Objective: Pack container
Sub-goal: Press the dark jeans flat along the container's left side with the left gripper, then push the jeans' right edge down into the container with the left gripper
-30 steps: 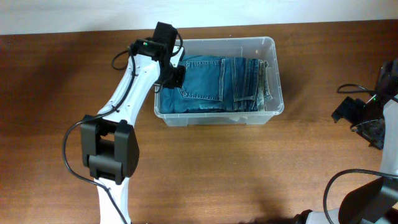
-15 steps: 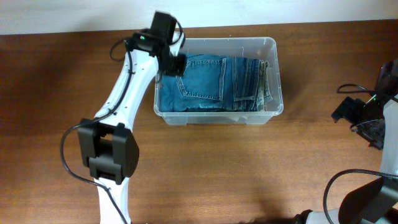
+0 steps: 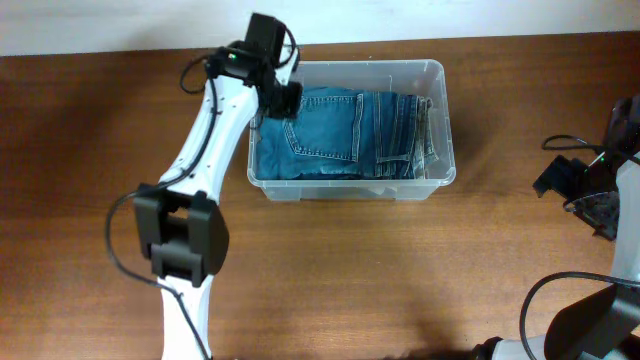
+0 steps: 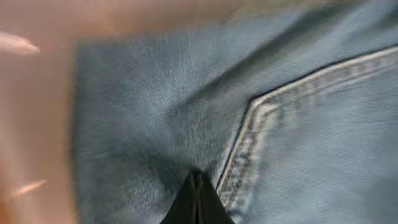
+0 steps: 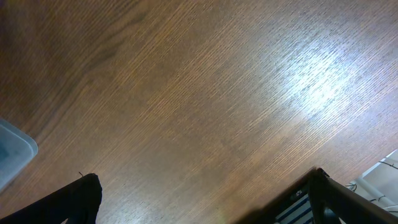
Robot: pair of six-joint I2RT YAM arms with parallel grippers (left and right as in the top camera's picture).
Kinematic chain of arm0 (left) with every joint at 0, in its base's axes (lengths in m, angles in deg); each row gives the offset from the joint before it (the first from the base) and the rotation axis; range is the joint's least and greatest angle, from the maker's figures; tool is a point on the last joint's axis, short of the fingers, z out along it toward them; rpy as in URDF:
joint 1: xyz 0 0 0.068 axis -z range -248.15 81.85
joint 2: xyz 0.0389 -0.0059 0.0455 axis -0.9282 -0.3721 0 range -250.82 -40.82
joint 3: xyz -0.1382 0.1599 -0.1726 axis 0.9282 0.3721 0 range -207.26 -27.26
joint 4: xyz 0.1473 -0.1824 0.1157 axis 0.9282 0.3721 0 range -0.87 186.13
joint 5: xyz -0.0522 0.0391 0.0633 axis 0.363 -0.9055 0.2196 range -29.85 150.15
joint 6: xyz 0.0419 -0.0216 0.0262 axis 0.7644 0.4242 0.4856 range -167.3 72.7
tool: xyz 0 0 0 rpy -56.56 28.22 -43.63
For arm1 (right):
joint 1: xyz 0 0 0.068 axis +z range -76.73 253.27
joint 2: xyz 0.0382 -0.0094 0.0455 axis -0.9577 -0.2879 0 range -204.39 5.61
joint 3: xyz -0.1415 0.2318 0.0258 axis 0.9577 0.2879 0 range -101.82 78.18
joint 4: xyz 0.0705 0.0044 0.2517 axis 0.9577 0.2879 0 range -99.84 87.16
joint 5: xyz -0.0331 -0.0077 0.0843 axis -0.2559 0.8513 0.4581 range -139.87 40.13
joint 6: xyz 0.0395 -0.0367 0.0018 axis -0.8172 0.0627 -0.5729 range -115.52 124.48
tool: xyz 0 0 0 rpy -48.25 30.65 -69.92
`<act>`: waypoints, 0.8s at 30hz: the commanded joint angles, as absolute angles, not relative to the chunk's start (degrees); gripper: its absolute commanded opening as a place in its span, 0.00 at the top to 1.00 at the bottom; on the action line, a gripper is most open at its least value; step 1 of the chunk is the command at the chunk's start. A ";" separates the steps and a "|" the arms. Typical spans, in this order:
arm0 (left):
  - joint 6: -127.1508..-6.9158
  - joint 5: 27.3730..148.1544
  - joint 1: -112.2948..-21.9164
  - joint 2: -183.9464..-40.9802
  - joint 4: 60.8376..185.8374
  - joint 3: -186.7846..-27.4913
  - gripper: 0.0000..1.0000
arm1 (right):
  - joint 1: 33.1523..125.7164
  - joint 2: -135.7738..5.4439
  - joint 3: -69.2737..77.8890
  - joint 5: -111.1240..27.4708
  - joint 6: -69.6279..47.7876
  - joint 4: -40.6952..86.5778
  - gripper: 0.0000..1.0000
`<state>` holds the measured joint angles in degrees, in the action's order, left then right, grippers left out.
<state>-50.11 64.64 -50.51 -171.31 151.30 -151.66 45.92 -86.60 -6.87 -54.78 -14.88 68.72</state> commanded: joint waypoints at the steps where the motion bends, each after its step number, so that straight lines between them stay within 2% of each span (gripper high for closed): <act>1: -50.50 64.88 -50.70 -175.90 153.38 -151.81 0.99 | 45.87 -86.60 -6.83 -54.86 -15.34 68.70 0.02; 9: -50.48 64.92 -50.70 -177.50 153.86 -152.67 0.99 | 45.87 -86.60 -6.83 -54.86 -15.34 68.70 0.01; 16: -50.50 67.02 -50.22 -174.15 156.88 -161.10 0.99 | 45.87 -86.60 -6.83 -54.86 -15.34 68.70 0.02; 24: -51.18 71.33 -45.35 -171.99 157.10 -165.23 0.99 | 45.87 -86.60 -6.83 -54.86 -15.34 68.70 0.02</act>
<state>-50.30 68.60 -48.14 -174.29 157.16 -164.05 45.92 -86.60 -6.87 -54.78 -14.85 68.72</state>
